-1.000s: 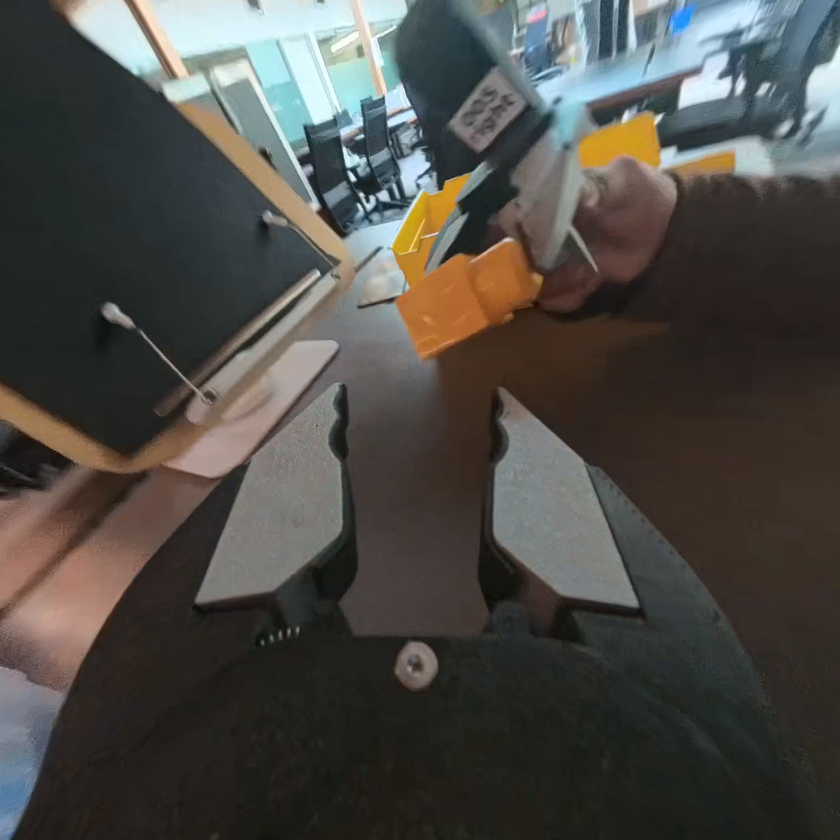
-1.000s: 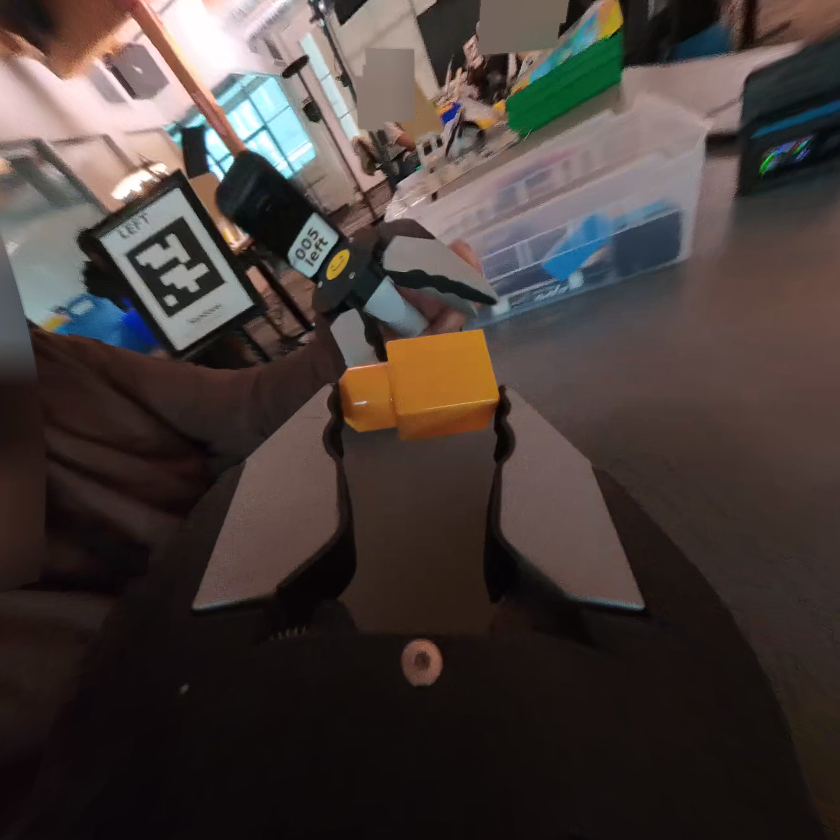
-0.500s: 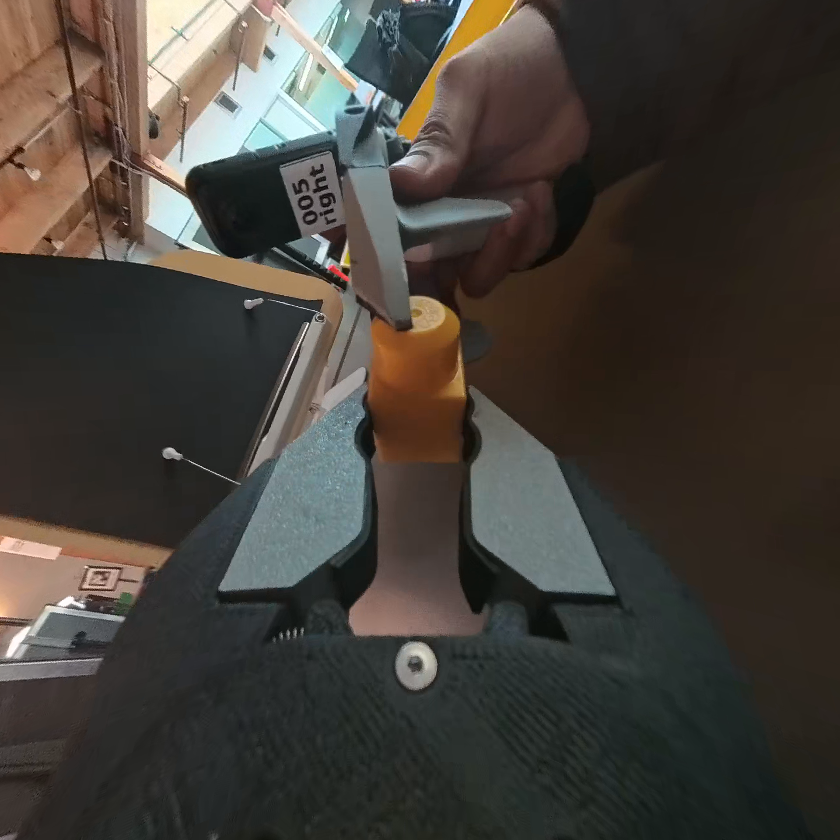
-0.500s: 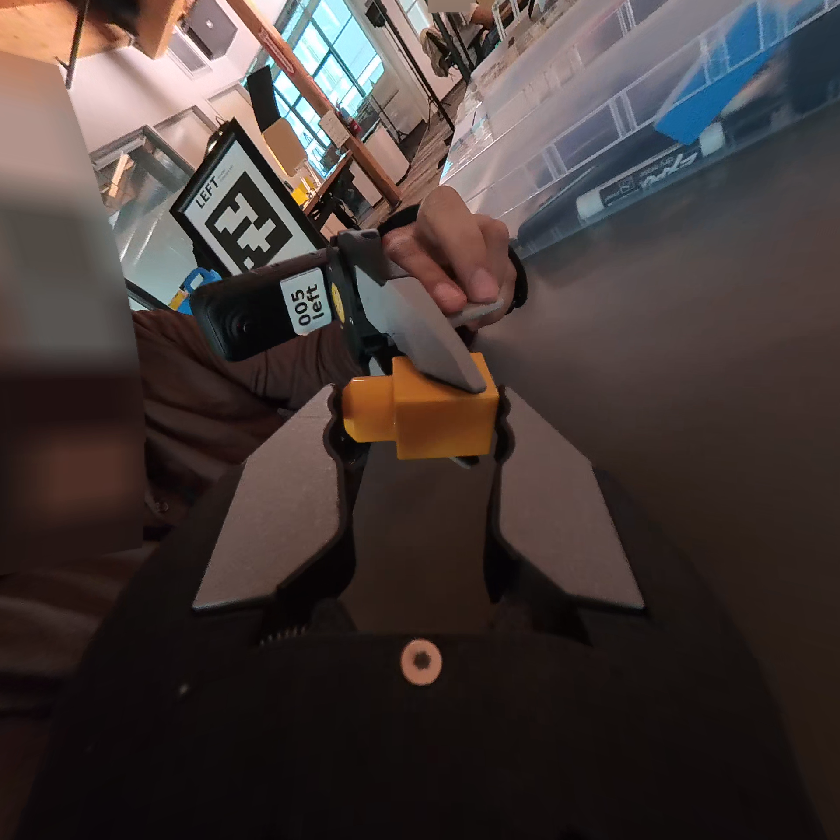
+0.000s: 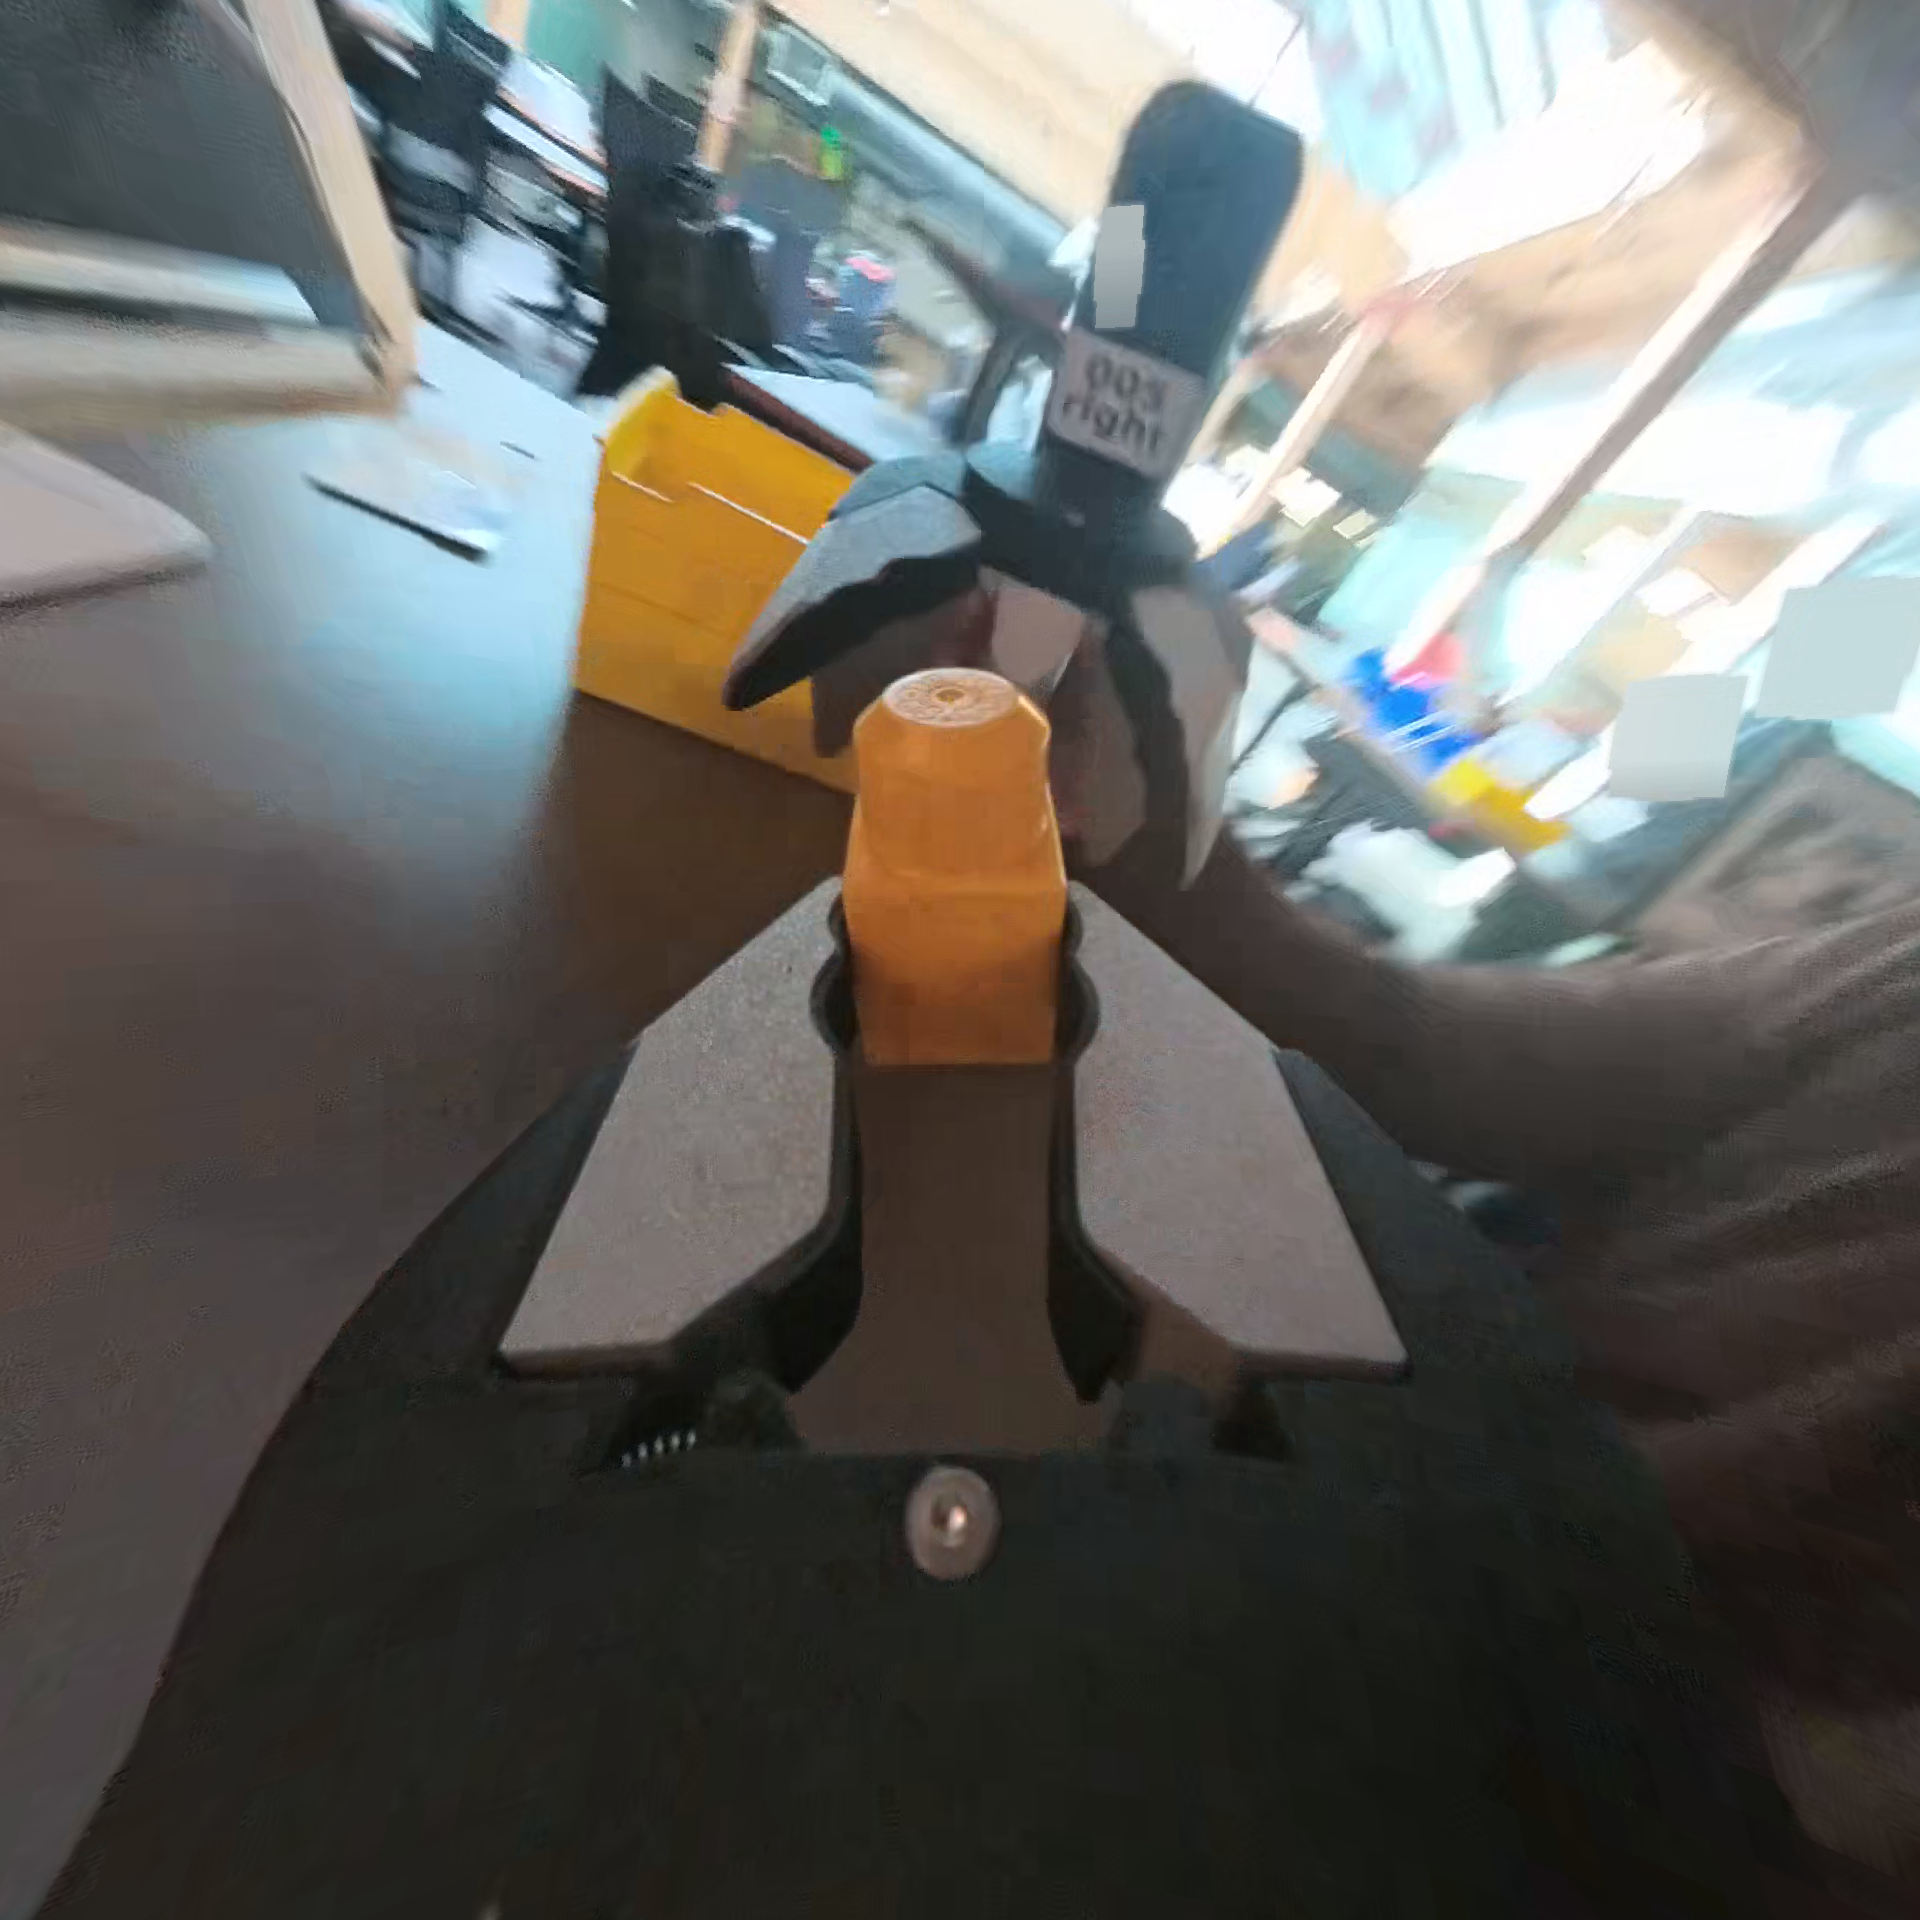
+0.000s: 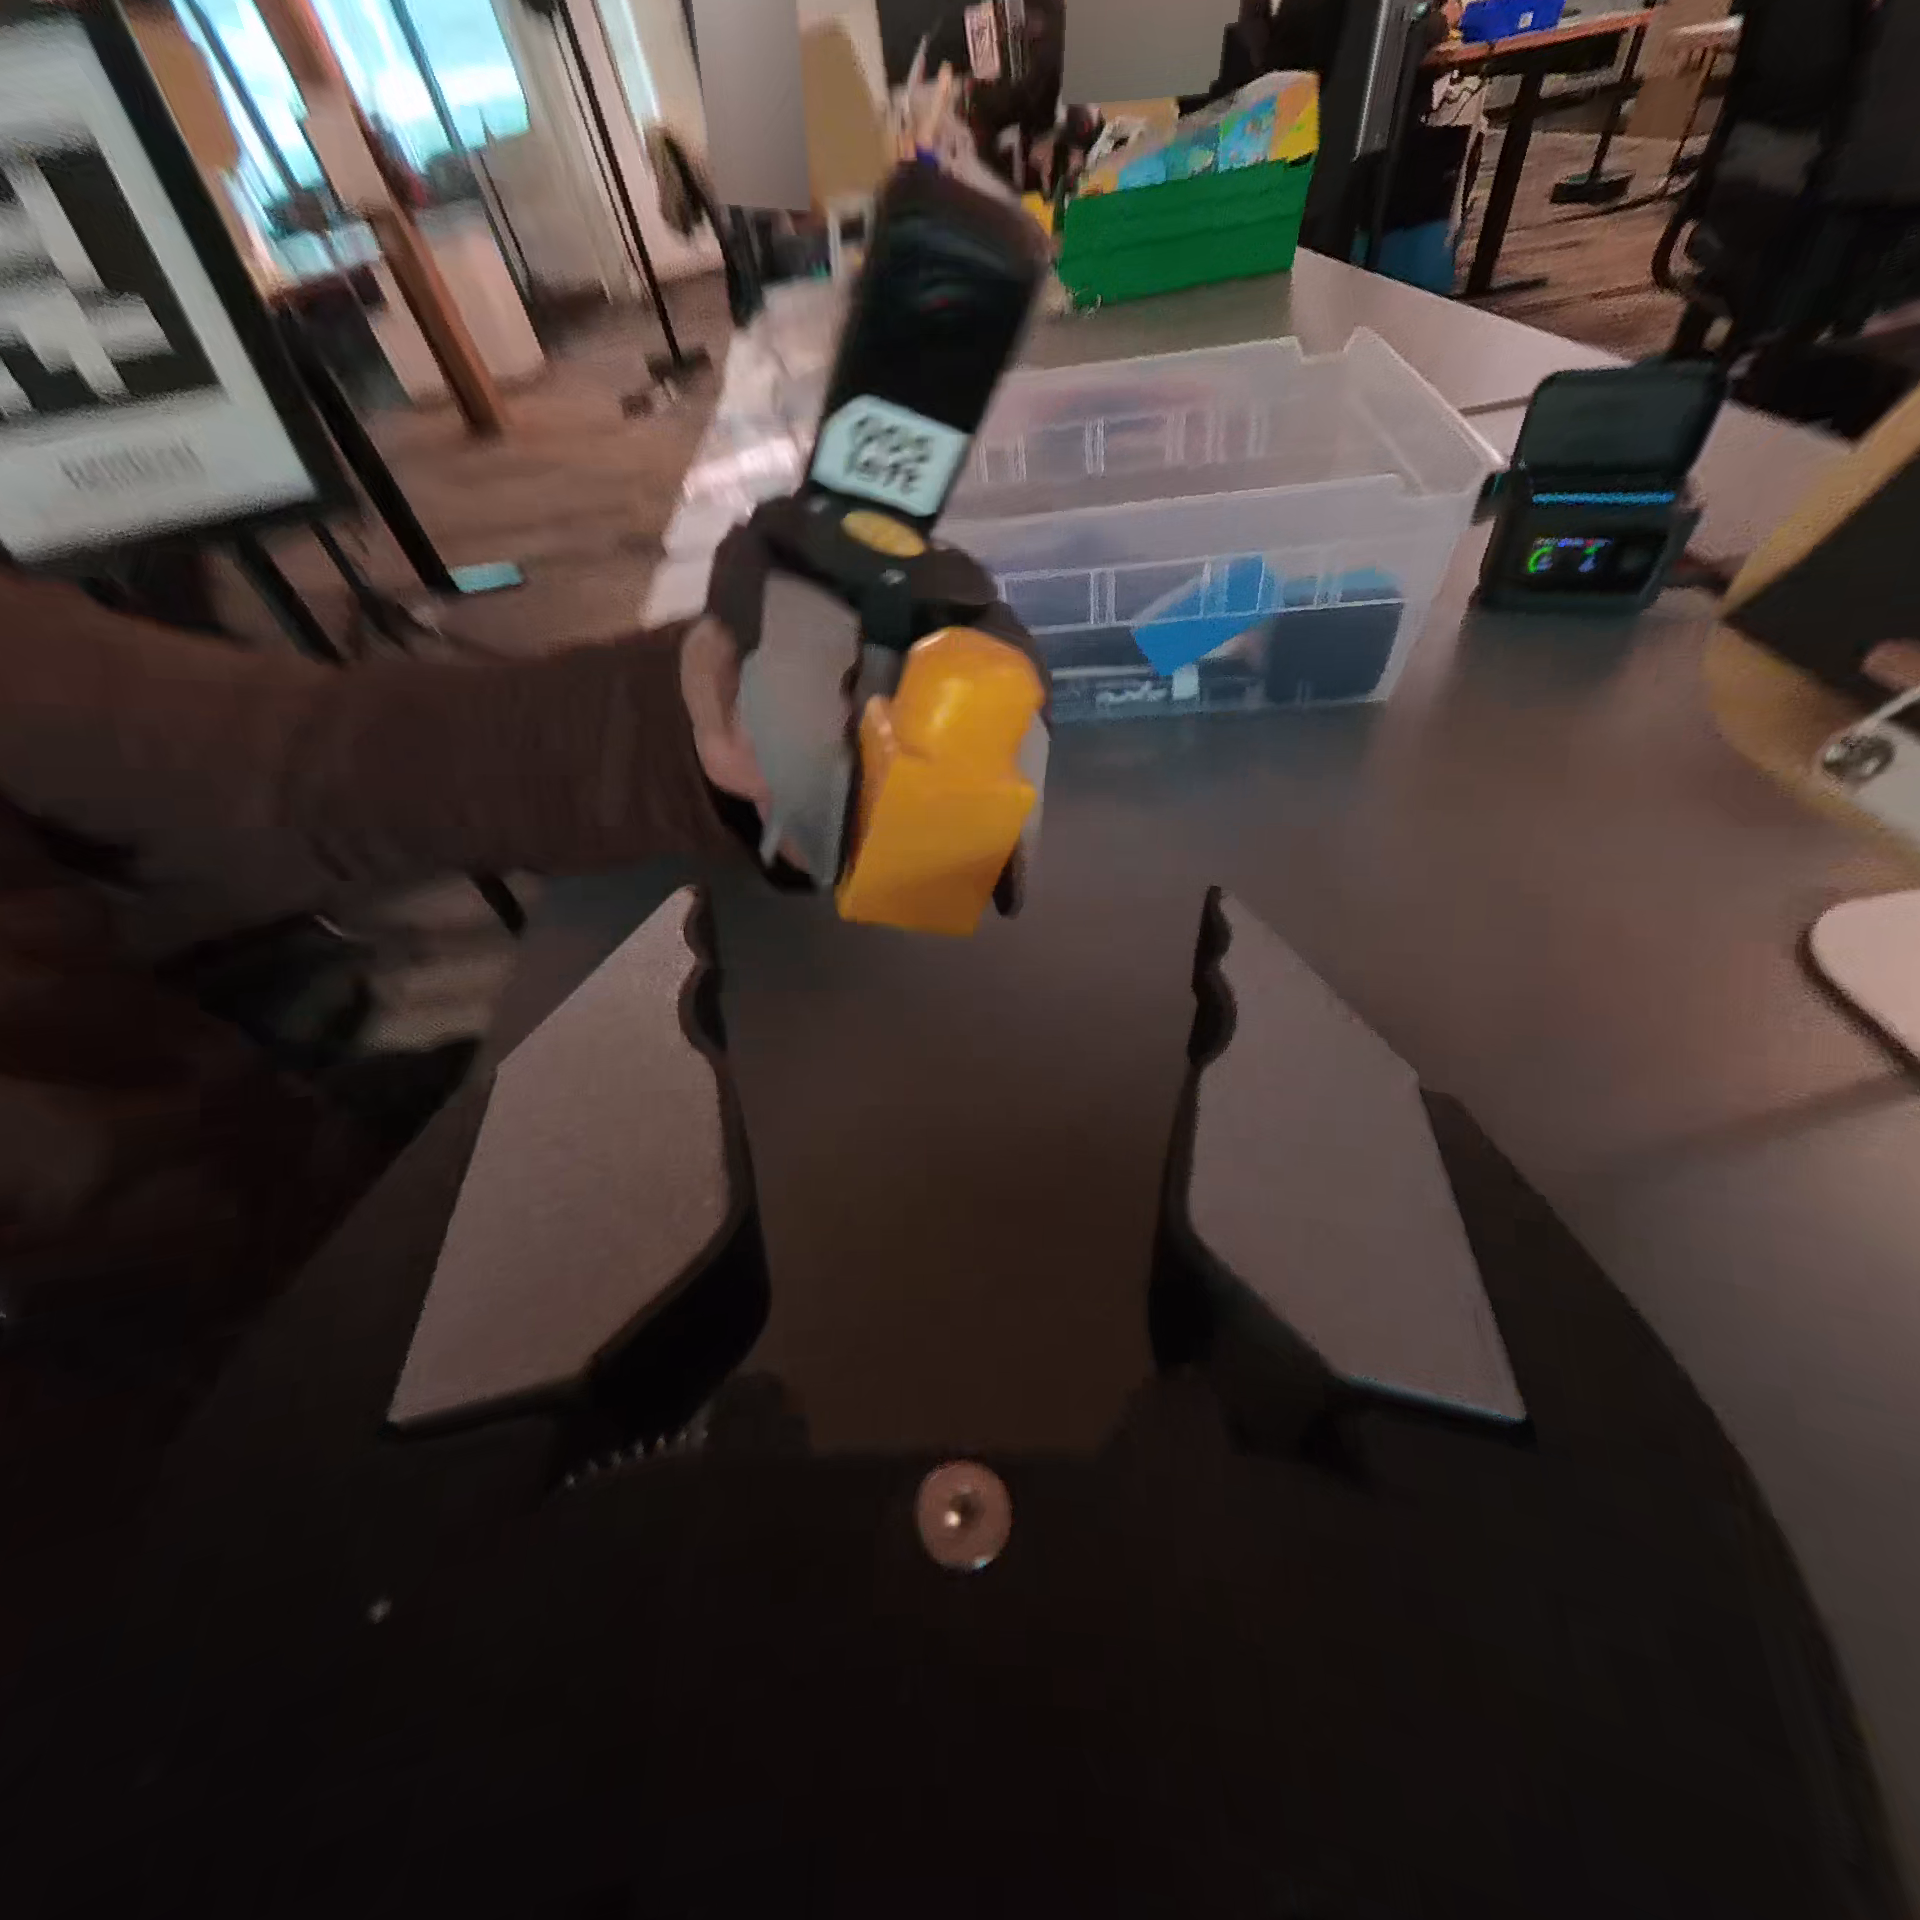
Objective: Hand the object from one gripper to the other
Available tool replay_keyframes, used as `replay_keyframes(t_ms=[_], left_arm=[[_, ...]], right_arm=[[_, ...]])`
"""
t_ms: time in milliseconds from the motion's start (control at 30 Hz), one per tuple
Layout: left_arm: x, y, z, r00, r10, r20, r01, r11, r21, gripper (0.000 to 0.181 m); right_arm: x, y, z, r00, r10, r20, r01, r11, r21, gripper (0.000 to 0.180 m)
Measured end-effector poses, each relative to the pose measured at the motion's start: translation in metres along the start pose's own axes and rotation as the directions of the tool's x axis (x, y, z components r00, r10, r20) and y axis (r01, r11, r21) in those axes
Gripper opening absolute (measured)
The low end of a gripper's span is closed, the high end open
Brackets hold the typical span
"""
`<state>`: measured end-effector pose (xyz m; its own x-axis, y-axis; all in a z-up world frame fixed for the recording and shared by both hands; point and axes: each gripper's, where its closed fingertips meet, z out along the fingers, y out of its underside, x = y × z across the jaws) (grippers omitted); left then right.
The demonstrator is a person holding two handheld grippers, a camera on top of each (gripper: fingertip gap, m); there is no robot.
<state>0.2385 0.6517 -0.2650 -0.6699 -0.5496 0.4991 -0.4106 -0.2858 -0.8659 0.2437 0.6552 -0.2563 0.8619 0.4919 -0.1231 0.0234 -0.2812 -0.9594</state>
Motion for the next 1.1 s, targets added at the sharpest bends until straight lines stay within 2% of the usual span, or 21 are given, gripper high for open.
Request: replay_keyframes(t_ms=[33, 100, 233, 300, 333, 367, 467, 533, 567, 667, 800, 867, 933, 1033, 1100], left_arm=[[-0.001, -0.001, -0.002, 0.995, -0.095, -0.042, 0.096, 0.995, 0.013, 0.033], [-0.005, -0.001, -0.004, 0.977, -0.195, -0.085, 0.197, 0.980, 0.020, 0.033], [0.006, 0.011, 0.002, 0.955, -0.254, -0.153, 0.249, 0.967, -0.055, 0.033], [0.016, 0.017, 0.008, 0.941, -0.274, -0.199, 0.260, 0.961, -0.095, 0.034], [0.019, 0.021, 0.010, 0.939, -0.275, -0.205, 0.257, 0.960, -0.114, 0.033], [0.020, 0.022, 0.012, 0.939, -0.275, -0.208, 0.255, 0.960, -0.118, 0.033], [0.023, 0.015, 0.011, 0.930, -0.281, -0.238, 0.268, 0.959, -0.086, 0.034], [0.015, 0.008, 0.009, 0.944, -0.266, -0.197, 0.263, 0.964, -0.039, 0.034], [0.008, 0.002, 0.006, 0.949, -0.265, -0.169, 0.269, 0.963, 0.001, 0.041], [-0.004, -0.012, -0.006, 0.958, -0.259, -0.125, 0.270, 0.960, 0.080, 0.043], [-0.009, -0.012, -0.010, 0.981, -0.187, -0.047, 0.191, 0.978, 0.079, 0.035], [-0.004, -0.006, -0.004, 0.983, -0.179, -0.049, 0.181, 0.983, 0.042, 0.037], [-0.002, 0.001, 0.001, 0.984, -0.173, -0.048, 0.173, 0.985, 0.005, 0.036], [-0.004, 0.016, 0.009, 0.989, -0.146, -0.016, 0.145, 0.987, -0.063, 0.036], [-0.009, 0.026, 0.012, 0.994, -0.106, 0.024, 0.108, 0.987, -0.115, 0.036]], right_arm=[[-0.003, 0.003, 0.002, 0.997, -0.078, -0.029, 0.077, 0.996, -0.034, 0.090], [-0.005, 0.005, 0.008, 0.969, -0.222, -0.108, 0.213, 0.973, -0.085, 0.091], [-0.002, 0.013, 0.025, 0.872, -0.437, -0.221, 0.392, 0.893, -0.219, 0.093], [-0.005, 0.016, 0.032, 0.840, -0.496, -0.220, 0.445, 0.861, -0.246, 0.087], [-0.008, 0.018, 0.034, 0.828, -0.521, -0.208, 0.468, 0.846, -0.255, 0.072], [-0.010, 0.018, 0.034, 0.810, -0.550, -0.204, 0.496, 0.828, -0.263, 0.069], [-0.009, 0.009, 0.032, 0.773, -0.582, -0.252, 0.530, 0.811, -0.248, 0.068], [0.004, -0.001, 0.022, 0.768, -0.543, -0.339, 0.489, 0.839, -0.238, 0.068], [0.011, -0.006, 0.015, 0.765, -0.523, -0.376, 0.468, 0.852, -0.233, 0.068], [0.035, -0.027, -0.024, 0.705, -0.441, -0.556, 0.356, 0.897, -0.261, 0.068], [0.043, -0.060, -0.107, 0.619, -0.259, -0.741, 0.108, 0.963, -0.247, 0.069], [0.056, -0.067, -0.164, 0.525, -0.241, -0.816, -0.002, 0.959, -0.285, 0.069], [0.083, -0.053, -0.228, 0.421, -0.238, -0.875, -0.161, 0.930, -0.331, 0.068], [0.127, 0.006, -0.304, 0.337, -0.156, -0.928, -0.438, 0.847, -0.302, 0.069], [0.142, 0.053, -0.319, 0.358, -0.049, -0.932, -0.560, 0.788, -0.257, 0.069]])
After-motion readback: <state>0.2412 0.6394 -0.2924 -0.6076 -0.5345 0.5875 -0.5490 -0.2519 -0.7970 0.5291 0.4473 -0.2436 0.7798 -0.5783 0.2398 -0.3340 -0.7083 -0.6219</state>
